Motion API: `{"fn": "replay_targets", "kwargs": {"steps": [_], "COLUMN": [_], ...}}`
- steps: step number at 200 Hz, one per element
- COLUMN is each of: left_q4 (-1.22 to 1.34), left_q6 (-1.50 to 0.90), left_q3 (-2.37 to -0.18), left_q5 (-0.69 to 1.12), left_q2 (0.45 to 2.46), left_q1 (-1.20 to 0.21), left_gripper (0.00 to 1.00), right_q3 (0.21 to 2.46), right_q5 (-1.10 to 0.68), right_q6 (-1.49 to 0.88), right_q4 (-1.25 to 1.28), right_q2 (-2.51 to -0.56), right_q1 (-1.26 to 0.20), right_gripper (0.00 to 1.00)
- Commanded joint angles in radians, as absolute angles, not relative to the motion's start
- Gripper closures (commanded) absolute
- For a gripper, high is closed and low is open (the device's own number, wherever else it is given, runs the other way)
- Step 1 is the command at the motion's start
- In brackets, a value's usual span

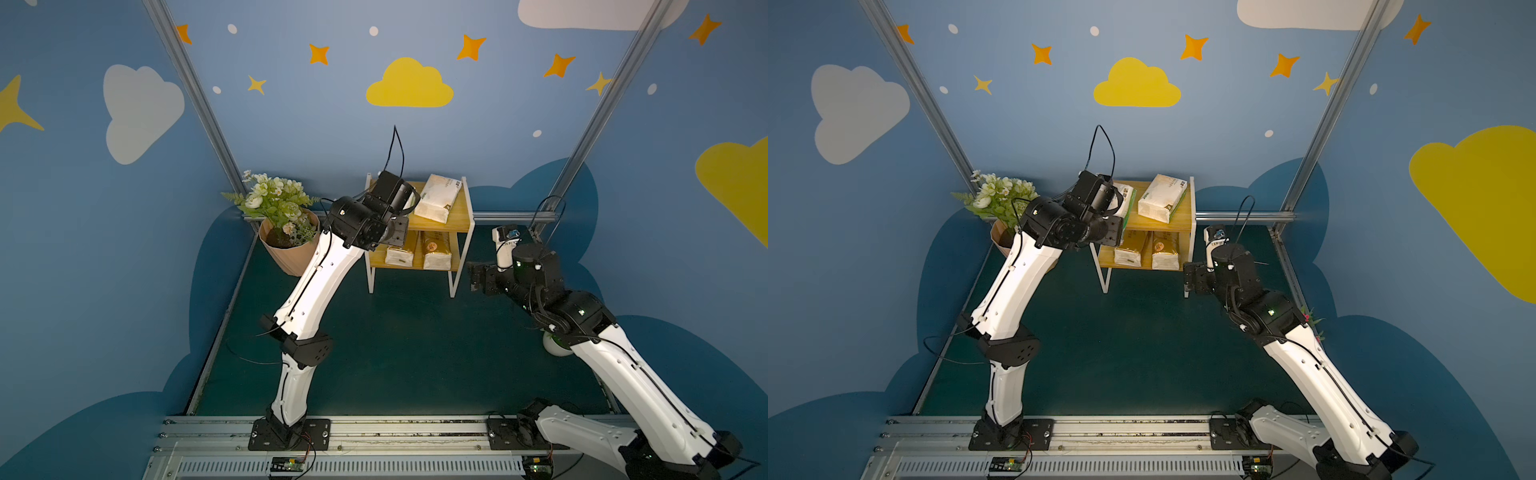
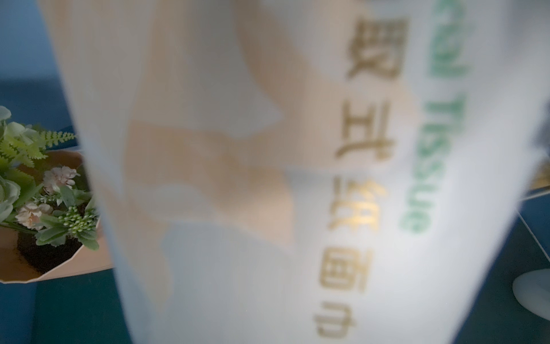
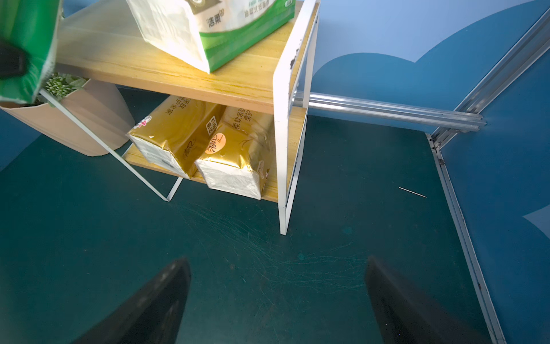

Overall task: Place the tissue boxes on the shelf by color
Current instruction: Place a box of tissues on the shelf.

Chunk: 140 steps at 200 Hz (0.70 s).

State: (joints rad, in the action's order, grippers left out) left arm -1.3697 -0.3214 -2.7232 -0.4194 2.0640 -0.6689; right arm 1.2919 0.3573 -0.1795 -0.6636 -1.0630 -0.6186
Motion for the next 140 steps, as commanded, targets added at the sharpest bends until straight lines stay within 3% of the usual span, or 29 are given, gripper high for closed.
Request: {"fn": "replay_targets", "kwargs": {"steps": [1,99,122,140], "left_q4": [-1.276,-1.19,-1.189,-1.195], "left_q6": [-0.289,-0.265,-0.271,-0.282], "left_q3": [-2.749,-2.747,-2.747,-2.747], "left_q5": [-0.469,-0.525,-0.498,-0.481], "left_q2": [2.088,2.129,2.14,2.143], "left_q1": [-0.662,-0.646,-0.643,-0.643], "left_gripper": [0.39,0.35,0.31,0.21], "right_q3": [1.281,1.247,1.243,1.244], "right_q5": [0.358,0.381,0.387,0.387], "right_q6": [-0.191,-0.206,-0.209,-0.213], "right_q4": [-0.666,-0.71,-0.715,-0.718], "right_q2": [-1.057,-1.005,-1.0,-1.0], "right_q1": [-0.616,-0.616,-0.615,-0.615], "right_gripper": [0.02,0.02,0.02,0.02]}}
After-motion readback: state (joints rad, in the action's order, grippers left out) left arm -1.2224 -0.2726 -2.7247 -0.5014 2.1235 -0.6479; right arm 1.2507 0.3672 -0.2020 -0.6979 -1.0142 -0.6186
